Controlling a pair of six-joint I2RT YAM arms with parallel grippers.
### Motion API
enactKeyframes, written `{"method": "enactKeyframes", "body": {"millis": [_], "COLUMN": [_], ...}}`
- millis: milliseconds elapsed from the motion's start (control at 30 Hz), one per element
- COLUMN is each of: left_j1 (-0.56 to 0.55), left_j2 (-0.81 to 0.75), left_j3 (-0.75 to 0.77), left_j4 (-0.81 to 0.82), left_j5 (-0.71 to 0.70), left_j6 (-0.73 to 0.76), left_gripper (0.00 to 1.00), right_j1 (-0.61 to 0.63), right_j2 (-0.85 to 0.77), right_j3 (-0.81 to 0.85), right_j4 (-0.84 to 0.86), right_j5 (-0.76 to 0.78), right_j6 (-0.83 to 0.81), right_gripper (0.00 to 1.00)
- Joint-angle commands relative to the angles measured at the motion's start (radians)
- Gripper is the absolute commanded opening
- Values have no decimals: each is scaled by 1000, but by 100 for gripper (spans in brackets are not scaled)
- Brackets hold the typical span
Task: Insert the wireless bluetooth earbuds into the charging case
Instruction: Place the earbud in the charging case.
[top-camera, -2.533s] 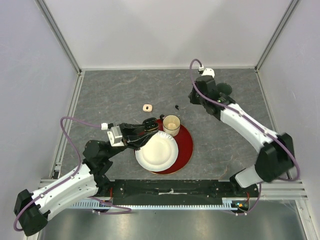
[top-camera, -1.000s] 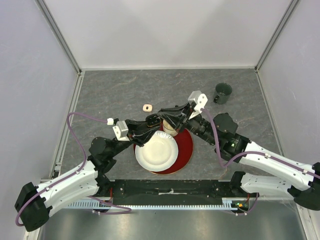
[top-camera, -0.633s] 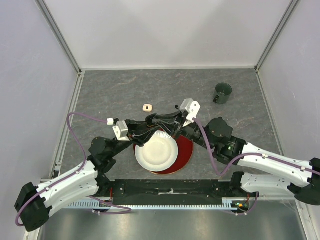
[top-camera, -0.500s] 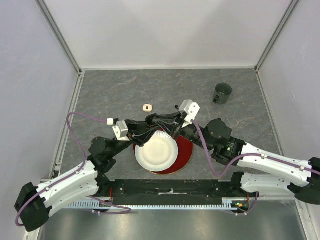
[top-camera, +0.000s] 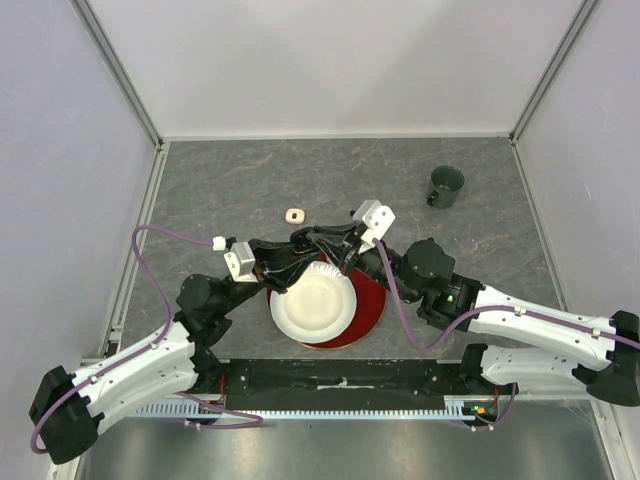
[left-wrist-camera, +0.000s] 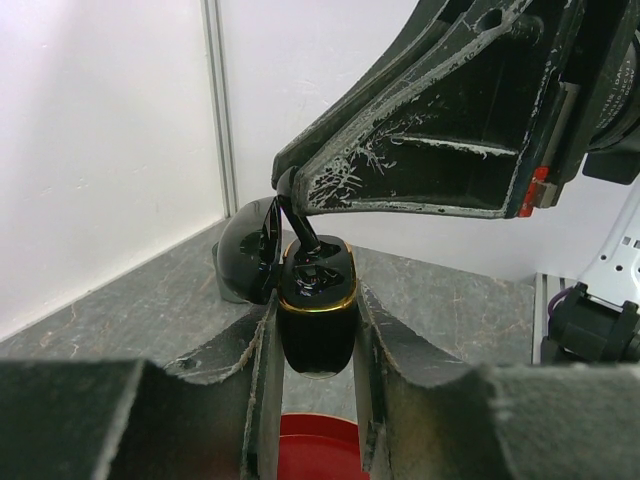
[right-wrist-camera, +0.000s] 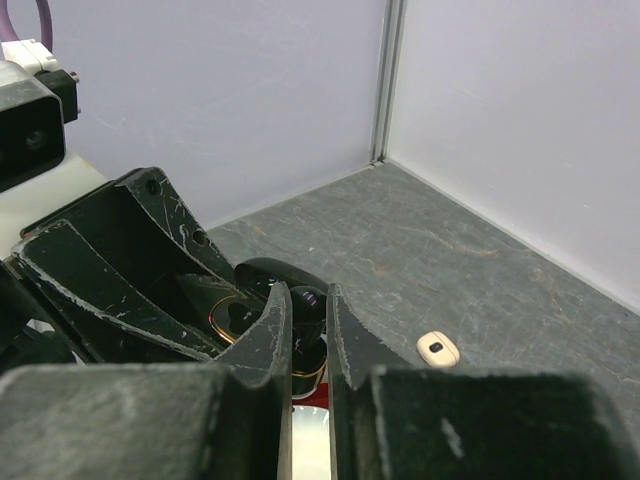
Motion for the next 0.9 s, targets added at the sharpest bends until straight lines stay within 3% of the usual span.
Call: {"method": "enactKeyframes", "body": {"millis": [0, 867], "left_j1": [-4, -4], "left_j2": [-19, -28], "left_j3": [33, 24], "left_j4": [42, 43], "left_j5": [6, -23], "left_j6": [-12, -11], "left_gripper": [2, 2], "right_j1": [12, 57], "right_j2": [-1, -2], "right_j3": [-8, -1], "right_j4": [33, -47], "right_j5": [22, 36], "right_j6": [-34, -128], "right_gripper": [0, 0]}}
